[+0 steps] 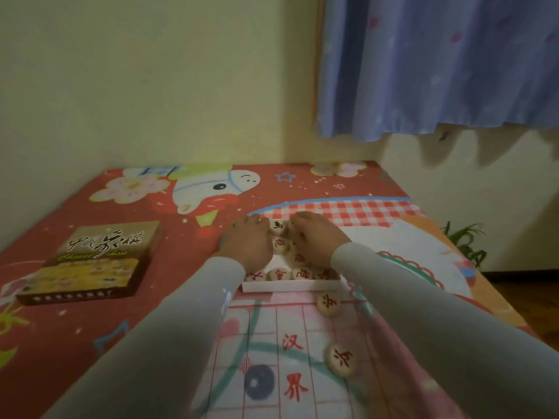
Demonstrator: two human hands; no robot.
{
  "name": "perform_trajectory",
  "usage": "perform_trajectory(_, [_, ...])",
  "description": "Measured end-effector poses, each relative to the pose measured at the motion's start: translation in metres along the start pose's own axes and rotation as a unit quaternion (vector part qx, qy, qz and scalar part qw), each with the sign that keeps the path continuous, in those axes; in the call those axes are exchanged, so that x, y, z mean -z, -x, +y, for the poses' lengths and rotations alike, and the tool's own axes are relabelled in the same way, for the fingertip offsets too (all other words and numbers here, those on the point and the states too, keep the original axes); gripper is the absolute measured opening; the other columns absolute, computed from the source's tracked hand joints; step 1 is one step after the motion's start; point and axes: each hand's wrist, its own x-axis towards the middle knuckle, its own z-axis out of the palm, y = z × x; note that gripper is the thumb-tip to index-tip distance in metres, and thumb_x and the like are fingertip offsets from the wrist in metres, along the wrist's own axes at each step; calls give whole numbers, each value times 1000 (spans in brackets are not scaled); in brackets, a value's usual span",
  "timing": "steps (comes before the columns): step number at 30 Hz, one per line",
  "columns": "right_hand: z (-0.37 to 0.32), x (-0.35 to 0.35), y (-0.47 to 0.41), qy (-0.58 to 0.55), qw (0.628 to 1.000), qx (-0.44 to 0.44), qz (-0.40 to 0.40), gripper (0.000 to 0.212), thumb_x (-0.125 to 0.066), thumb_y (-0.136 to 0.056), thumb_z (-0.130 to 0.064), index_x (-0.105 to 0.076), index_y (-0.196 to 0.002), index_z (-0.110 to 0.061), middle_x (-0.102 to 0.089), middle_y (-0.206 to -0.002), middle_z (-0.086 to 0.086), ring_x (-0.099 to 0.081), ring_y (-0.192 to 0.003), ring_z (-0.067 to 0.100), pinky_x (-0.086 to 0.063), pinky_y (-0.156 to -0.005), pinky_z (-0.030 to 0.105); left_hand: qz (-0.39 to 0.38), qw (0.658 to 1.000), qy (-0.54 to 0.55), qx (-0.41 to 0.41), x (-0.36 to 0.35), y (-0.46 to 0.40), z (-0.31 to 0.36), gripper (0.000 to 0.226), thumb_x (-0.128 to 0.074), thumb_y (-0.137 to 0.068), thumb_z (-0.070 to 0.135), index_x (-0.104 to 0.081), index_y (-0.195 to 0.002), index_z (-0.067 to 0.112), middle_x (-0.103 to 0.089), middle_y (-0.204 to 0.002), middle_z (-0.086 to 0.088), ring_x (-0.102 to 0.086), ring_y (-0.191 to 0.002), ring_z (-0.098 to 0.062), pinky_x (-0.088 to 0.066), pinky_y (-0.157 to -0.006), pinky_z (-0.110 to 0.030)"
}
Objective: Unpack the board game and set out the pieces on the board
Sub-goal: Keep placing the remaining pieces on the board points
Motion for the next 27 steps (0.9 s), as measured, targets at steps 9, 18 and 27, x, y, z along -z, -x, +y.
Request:
perform_trajectory(9, [9,-11,-11,40,999,15,34,28,-46,-96,-28,-65,-116,-24,-58,-113,5,-52,-104,27,-43,-90,39,20,1000,-16,6,1,-5,-1,32,-47,-96,35,-56,-122,19,-60,-117,-11,-47,-115,-32,-37,-93,-39])
perform_trajectory(18, [22,5,-13,-54,991,-68,101,24,-57,-92,-30,-62,-111,-16,-62,-109,3,-56,-97,22,-44,-76,29,75,987,138,38,6,-24,29,29,-58,-93,27,-52,-116,10,-62,-110,-12,-53,-90,-25,-37,-69,-31])
perform_trajectory(27, [28,3,-15,2,993,-98,62,16,-55,-88,-24,-54,-103,-21,-64,-94,6,-57,-85,25,-52,-70,35,78,980,176,42,8,-18,20,19,-62,-86,23,-46,-94,17,-56,-83,-1,-50,-74,-20,-30,-53,-29])
